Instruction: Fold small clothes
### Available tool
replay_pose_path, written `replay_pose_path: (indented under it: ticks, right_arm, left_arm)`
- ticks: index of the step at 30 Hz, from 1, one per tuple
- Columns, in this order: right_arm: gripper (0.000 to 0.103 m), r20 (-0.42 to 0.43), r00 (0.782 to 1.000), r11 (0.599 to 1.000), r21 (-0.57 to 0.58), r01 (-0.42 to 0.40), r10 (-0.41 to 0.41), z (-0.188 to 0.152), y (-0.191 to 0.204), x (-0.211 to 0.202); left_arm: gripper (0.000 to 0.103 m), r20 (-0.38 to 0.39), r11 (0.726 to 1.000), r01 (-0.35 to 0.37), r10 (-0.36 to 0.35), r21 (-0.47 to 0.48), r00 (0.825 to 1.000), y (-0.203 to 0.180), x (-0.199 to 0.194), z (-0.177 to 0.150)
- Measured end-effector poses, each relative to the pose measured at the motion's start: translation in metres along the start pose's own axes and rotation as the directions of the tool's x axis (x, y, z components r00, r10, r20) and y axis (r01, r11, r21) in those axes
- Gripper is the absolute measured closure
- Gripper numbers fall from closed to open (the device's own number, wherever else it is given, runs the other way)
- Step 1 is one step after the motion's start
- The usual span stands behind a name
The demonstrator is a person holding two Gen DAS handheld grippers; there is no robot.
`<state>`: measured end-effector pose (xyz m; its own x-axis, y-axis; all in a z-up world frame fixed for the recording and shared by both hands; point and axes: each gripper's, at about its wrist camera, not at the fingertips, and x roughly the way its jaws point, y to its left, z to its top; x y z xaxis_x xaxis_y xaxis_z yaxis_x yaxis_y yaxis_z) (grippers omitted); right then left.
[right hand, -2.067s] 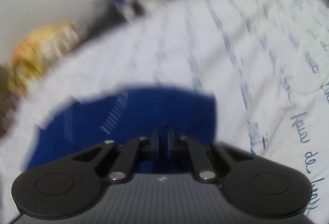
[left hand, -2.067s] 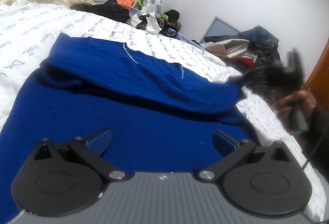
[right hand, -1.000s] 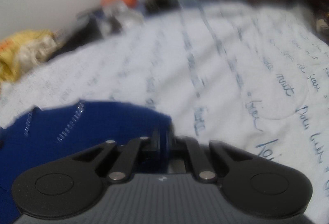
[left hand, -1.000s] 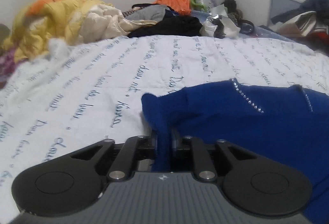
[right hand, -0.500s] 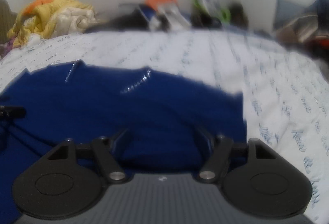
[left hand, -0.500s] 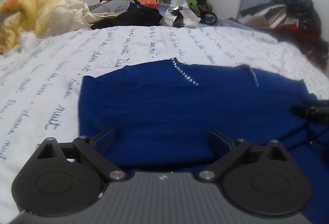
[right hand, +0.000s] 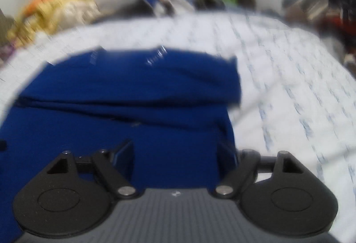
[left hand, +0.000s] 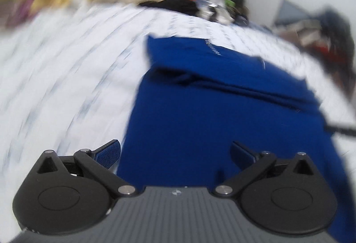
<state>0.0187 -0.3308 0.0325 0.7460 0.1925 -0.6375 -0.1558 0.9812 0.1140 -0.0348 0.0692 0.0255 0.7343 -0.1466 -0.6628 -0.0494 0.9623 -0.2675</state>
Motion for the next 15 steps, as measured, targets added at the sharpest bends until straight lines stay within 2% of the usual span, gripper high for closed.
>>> replay_pose_path:
  ticks: [2,4,5,7,8,9,10,12,13,15]
  right_arm:
    - [0.020,-0.007,0.995,0.990,0.100,-0.097,0.098,-0.020,-0.018,-0.031]
    - [0.020,-0.052,0.984,0.954,0.260,-0.149,0.168,-0.046,-0.044,-0.051]
    - [0.021,-0.070,0.980,0.927,0.342,-0.152,0.187,-0.060,-0.057,-0.059]
    - [0.020,-0.037,0.971,0.862,0.468,-0.193,0.237,-0.086,-0.080,-0.080]
    - [0.020,-0.031,0.963,0.832,0.513,-0.214,0.267,-0.096,-0.085,-0.088]
    - [0.020,-0.027,0.953,0.803,0.546,-0.239,0.302,-0.103,-0.087,-0.095]
    - [0.020,-0.028,0.931,0.767,0.576,-0.283,0.364,-0.110,-0.088,-0.096]
    - [0.020,-0.032,0.860,0.678,0.631,-0.377,0.509,-0.121,-0.087,-0.093]
    - [0.020,-0.029,0.836,0.651,0.643,-0.404,0.547,-0.124,-0.086,-0.092]
    - [0.020,-0.025,0.822,0.641,0.640,-0.424,0.569,-0.128,-0.083,-0.094]
  left_arm:
    - [0.000,-0.004,0.987,0.087,-0.088,-0.136,0.996,0.024,-0.025,-0.016]
    - [0.000,-0.022,0.950,0.190,-0.202,-0.247,0.979,0.044,-0.044,-0.027]
    - [0.000,-0.037,0.923,0.245,-0.267,-0.298,0.963,0.052,-0.049,-0.032]
    - [0.000,-0.062,0.846,0.352,-0.408,-0.399,0.911,0.064,-0.052,-0.038]
    - [0.000,-0.062,0.815,0.385,-0.453,-0.432,0.889,0.069,-0.051,-0.042]
    - [0.000,-0.057,0.795,0.401,-0.475,-0.454,0.878,0.073,-0.051,-0.044]
    - [0.000,-0.055,0.779,0.412,-0.493,-0.473,0.868,0.076,-0.051,-0.045]
    - [0.000,-0.063,0.766,0.418,-0.509,-0.488,0.859,0.077,-0.050,-0.046]
    - [0.003,-0.069,0.767,0.417,-0.510,-0.488,0.857,0.076,-0.050,-0.046]
    - [0.012,-0.079,0.781,0.396,-0.489,-0.483,0.869,0.074,-0.053,-0.048]
